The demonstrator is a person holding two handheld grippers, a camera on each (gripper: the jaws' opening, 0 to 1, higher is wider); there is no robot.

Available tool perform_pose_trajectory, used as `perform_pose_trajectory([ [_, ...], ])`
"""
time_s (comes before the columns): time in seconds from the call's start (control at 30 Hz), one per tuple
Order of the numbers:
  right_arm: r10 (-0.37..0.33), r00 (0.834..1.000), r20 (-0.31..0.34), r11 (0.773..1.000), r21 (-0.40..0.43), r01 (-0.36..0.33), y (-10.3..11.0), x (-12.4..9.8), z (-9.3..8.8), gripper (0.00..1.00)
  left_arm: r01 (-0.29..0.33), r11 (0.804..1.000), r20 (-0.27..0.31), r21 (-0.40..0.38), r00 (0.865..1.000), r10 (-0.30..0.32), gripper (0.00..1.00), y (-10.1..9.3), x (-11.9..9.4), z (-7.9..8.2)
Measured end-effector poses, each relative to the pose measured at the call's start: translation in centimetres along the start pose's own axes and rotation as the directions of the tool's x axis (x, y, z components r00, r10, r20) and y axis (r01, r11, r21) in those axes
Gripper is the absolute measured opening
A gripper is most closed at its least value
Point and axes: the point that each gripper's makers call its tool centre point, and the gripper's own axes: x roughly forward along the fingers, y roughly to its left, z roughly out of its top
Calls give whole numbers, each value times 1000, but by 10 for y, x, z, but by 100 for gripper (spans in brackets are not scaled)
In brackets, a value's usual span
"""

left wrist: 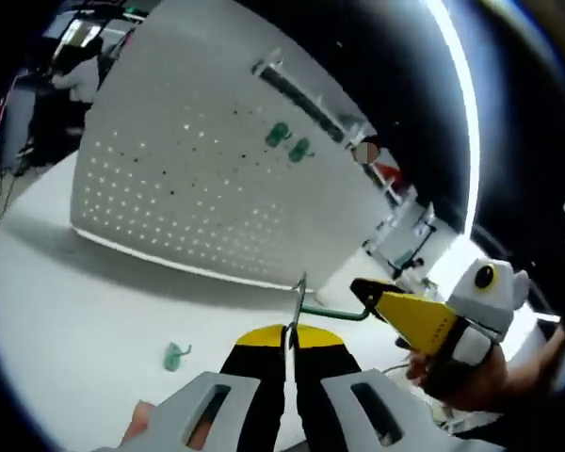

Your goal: Insert the hook assembly into the mounting plate slot until the hook locks in place.

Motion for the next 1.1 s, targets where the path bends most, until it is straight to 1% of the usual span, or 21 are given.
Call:
perform_pose_trajectory([
  [0.03,-1,1000,1,1000,5,1,0,0,0,15,-12,999,-4,51,1000,13,1,0,-1,1],
  [0.1,-1,1000,-5,1000,21,1,-1,1,-2,15,-27,992,-28,120,999,30,1,0,-1,-1],
  [0.17,3,1000,-18,999,40,-2,0,3,-5,14,-33,981,-43,192,998,42,1,-4,1,-4],
  [0.23,8,1000,-28,999,53,-7,2,5,-8,12,-20,980,-36,200,999,28,1,-11,2,-5],
  [0.3,-1,999,-41,999,55,4,2,6,-12,11,-13,975,-26,223,999,20,1,-15,3,-5],
  [0.4,-11,999,-37,996,89,15,0,6,-13,8,-18,971,-13,239,1000,22,1,-15,4,-4],
  [0.47,-17,999,-35,996,85,20,0,6,-12,5,-17,971,-6,240,1000,19,1,-16,4,-3],
  [0.5,-21,999,-37,997,69,23,0,6,-12,4,-3,973,-5,232,1000,4,1,-18,4,-4],
  [0.57,-22,999,-33,997,71,25,0,6,-11,4,6,978,4,209,1000,-7,1,-17,4,-4],
  [0.63,-27,999,-40,997,66,30,1,7,-15,3,-3,978,-1,208,1000,3,1,-13,5,-5],
  [0.67,-32,999,-43,997,63,35,1,7,-17,3,-17,975,-6,222,1000,18,1,-10,4,-7],
  [0.77,-54,998,-43,997,51,56,-1,7,-21,1,-25,969,-17,245,999,30,1,-10,4,-10],
  [0.83,-51,998,-47,997,48,53,1,7,-22,1,-34,963,-27,269,999,43,1,-6,3,-11],
  [0.97,-61,996,-64,997,46,64,-2,8,-26,0,-41,964,-47,262,997,55,2,-4,4,-16],
  [1.03,-65,995,-71,995,67,70,-3,9,-29,0,-50,963,-55,264,996,67,2,-1,4,-18],
  [1.1,-63,995,-76,995,66,68,-4,10,-29,0,-53,961,-59,271,996,71,3,-1,4,-18],
])
